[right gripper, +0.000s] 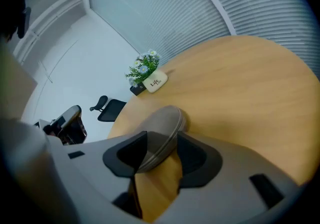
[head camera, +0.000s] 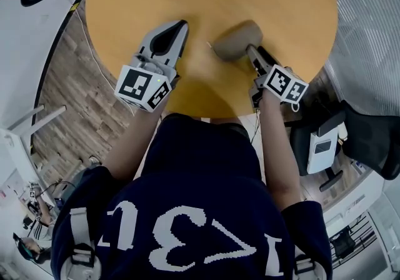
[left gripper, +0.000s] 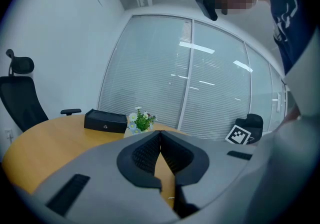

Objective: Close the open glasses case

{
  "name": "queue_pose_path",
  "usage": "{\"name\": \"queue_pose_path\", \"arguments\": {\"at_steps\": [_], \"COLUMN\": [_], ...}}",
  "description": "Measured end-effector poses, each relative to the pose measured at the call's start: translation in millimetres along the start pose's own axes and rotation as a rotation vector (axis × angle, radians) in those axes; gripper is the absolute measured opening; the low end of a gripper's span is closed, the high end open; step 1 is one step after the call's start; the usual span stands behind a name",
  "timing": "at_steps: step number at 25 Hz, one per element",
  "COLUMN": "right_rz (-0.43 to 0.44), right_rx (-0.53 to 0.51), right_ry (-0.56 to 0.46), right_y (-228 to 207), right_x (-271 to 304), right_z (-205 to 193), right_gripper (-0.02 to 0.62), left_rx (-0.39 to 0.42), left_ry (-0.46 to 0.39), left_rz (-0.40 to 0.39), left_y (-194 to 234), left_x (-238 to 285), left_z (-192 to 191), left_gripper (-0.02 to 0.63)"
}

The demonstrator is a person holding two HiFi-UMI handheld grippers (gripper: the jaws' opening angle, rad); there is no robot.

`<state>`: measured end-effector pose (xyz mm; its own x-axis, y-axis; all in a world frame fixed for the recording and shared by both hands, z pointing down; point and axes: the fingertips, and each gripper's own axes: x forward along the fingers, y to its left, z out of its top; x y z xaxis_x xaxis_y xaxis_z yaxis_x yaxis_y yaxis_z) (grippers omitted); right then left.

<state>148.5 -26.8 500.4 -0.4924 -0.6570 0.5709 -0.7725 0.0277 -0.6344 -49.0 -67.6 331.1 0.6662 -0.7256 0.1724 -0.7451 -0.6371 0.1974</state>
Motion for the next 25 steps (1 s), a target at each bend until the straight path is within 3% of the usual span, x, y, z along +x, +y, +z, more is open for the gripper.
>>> {"name": "queue_pose_path", "arguments": {"at_steps": [5,6,7,13,16,21,25], "right_rz": [0.089,0.106,0.122,0.201,0.268,0.419,0.412], "right_rx": [0.026,0.041,0.048,-0.03,-0.143,-0.419,-0.564], "right_ry": [0.033,0.031,0.032,0.131,0.246,0.519,0.491], "right_y": [-3.1,-4.5,-6.0,5.3,28.0,87.2,116.5], "right_x": [6.6,8.0,9.8,37.3,55.9,79.8,102.8], "right_z": [11.5,16.0,20.4,37.2,33.6,-14.5,-20.2], "right_gripper": [0.176,0.079,0.027,0.029,0.029,0.029,0.029], "left_rx": [0.017,0.018,0.017,0.005,0.014,-0.002,0.031], "left_ry": [0.018,0.02,0.022,0.031,0.033,0.074,0.167], "left_rz": [0.0,0.004,0.008,0.027,0.028,-0.03,-0.064], "left_y": [4.8,6.4,7.8,13.2,15.4,10.8,14.7], "left_x": [-9.2,-11.5,-13.5,-19.0,-18.7,-12.6,-8.7], "left_z": [-0.2,-0.5,-1.0,-4.3,-5.0,-20.8,-50.0], "left_gripper": [0.014,0.014,0.014,0.014,0.014,0.014,0.014]}}
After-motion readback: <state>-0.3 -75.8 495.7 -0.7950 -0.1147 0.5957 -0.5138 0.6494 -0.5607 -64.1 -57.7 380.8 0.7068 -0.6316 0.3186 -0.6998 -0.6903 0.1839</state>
